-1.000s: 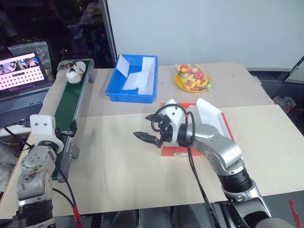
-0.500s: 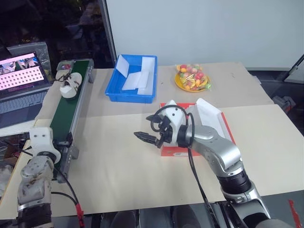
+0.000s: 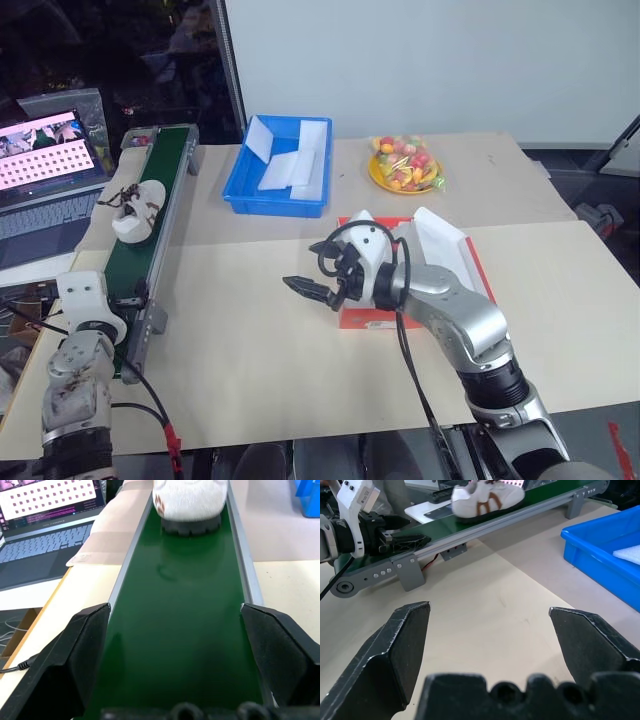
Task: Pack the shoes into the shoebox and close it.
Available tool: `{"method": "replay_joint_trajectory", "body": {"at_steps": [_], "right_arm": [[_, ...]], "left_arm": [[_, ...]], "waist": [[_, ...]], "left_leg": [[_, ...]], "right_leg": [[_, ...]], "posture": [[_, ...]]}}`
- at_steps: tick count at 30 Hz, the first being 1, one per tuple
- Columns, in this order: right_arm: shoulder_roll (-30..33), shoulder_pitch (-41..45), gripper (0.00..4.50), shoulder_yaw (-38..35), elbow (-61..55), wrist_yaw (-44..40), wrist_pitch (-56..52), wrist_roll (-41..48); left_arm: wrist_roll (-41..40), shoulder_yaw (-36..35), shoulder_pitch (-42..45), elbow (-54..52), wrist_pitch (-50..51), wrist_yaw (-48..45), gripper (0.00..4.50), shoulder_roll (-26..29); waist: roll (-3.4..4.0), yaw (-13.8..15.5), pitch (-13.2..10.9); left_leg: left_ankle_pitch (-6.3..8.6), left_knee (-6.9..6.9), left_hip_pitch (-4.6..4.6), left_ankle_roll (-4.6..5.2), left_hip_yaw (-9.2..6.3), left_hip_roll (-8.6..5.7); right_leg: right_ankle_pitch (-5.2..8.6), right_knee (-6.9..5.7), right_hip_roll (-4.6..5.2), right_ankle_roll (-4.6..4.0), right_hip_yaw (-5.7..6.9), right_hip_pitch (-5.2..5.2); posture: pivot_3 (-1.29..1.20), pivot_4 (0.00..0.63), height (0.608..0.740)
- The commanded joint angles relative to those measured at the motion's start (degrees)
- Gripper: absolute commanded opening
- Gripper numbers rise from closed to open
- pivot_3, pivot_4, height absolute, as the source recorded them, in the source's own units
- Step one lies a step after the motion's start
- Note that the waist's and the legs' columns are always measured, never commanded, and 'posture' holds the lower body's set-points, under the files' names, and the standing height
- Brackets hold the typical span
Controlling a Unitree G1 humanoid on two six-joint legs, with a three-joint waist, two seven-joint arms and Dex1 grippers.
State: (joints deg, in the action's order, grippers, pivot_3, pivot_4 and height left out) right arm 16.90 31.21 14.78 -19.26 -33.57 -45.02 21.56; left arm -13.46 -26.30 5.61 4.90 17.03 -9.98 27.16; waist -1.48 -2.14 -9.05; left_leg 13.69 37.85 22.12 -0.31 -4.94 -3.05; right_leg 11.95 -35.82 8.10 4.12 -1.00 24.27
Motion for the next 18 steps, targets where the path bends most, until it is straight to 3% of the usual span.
{"method": "replay_joint_trajectory", "body": {"at_steps": [1, 14, 18], "right_arm": [[-0.4, 0.34, 4.5, -1.53, -1.88, 0.29, 0.92, 0.66], [-0.42, 0.56, 4.5, -2.3, -2.2, 0.69, 0.58, 0.89], [-0.51, 0.77, 4.5, -2.64, -2.05, 0.84, 0.59, 0.84]], "left_arm": [[-0.04, -0.52, 0.97, -1.15, -1.09, 0.49, 4.46, 0.19], [-0.41, 0.9, 2.23, -0.79, -0.89, 0.52, 4.46, -1.36], [-1.15, 0.94, 2.96, -1.71, -1.32, -0.08, 3.42, -2.01]], "waist": [[0.0, -0.01, 0.0], [0.0, 0.06, 0.0], [0.0, 0.73, 0.0]], "left_leg": [[0.0, 0.0, 0.0, 0.0, 0.0, 0.0], [0.01, 0.0, 0.0, -0.01, 0.0, 0.0], [0.0, 0.0, 0.0, -0.01, -0.02, -0.01]], "right_leg": [[0.0, 0.0, 0.0, 0.0, 0.0, 0.0], [0.0, 0.01, 0.0, 0.0, 0.0, -0.01], [0.0, 0.0, 0.0, 0.0, 0.03, -0.02]], "posture": [[0.0, 0.15, 0.74], [0.0, 0.15, 0.74], [0.0, 0.15, 0.74]]}}
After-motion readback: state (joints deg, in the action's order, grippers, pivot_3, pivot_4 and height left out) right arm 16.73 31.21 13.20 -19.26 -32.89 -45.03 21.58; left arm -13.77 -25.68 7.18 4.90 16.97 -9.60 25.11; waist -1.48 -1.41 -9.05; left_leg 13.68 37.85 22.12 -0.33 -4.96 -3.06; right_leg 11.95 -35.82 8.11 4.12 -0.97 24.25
